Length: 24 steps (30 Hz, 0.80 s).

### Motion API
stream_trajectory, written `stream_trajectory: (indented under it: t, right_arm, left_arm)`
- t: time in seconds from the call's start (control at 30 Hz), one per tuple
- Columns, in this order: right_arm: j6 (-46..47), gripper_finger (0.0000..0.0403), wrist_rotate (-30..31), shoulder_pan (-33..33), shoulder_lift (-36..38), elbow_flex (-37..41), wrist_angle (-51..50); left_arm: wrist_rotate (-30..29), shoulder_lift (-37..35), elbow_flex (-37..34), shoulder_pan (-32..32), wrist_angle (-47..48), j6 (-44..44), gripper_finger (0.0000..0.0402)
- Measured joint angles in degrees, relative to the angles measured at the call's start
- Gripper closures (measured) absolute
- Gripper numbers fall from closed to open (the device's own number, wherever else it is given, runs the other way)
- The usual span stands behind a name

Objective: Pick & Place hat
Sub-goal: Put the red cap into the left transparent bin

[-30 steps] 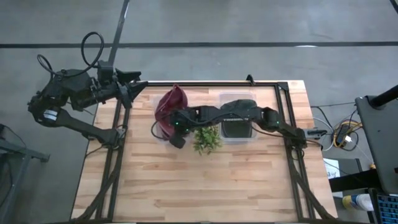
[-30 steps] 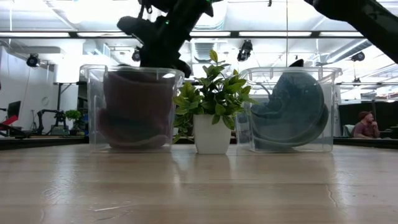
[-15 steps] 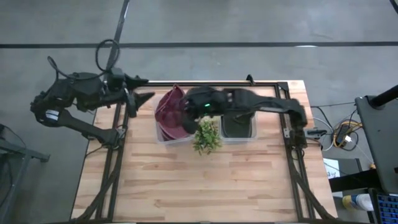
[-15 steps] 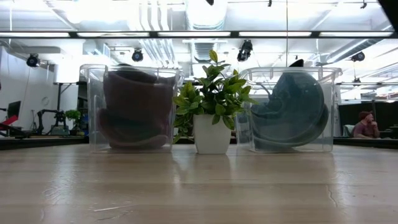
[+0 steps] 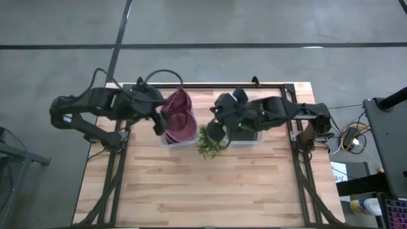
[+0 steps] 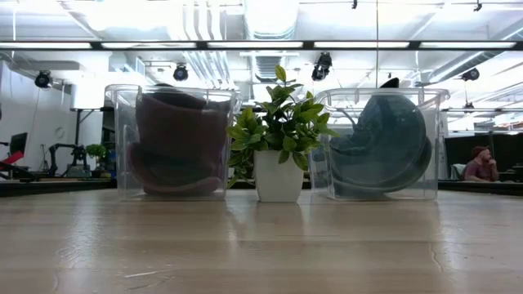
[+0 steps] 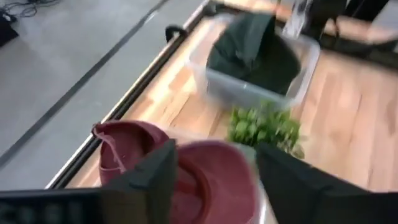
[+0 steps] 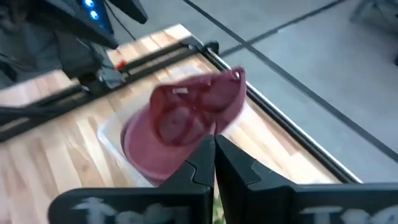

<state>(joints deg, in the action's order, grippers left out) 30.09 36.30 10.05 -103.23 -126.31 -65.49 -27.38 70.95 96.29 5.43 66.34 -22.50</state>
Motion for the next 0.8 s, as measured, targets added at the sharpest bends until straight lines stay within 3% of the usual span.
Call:
stream_trajectory:
  t: [0.23, 0.37, 0.57, 0.8]
  right_arm:
    - [5.9, 0.0394, 2.0, 2.9, 0.0, 0.9, -4.6]
    - [6.7, 0.0394, 3.9, 3.9, -0.1, 1.7, -4.7]
    - [9.3, 0.0394, 4.5, 4.6, -0.1, 1.7, -4.6]
    - [9.4, 0.0394, 5.9, 5.1, -0.1, 1.7, -4.4]
  left_arm:
    - [7.9, 6.8, 0.0, -2.8, 3.5, 7.4, 0.038]
    - [10.6, 11.4, 0.0, -7.2, 5.8, 12.1, 0.0394]
    - [21.1, 19.0, 0.0, -14.6, 9.6, 16.0, 0.0401]
    - [21.7, 25.3, 0.0, -19.1, 11.6, 19.4, 0.0401]
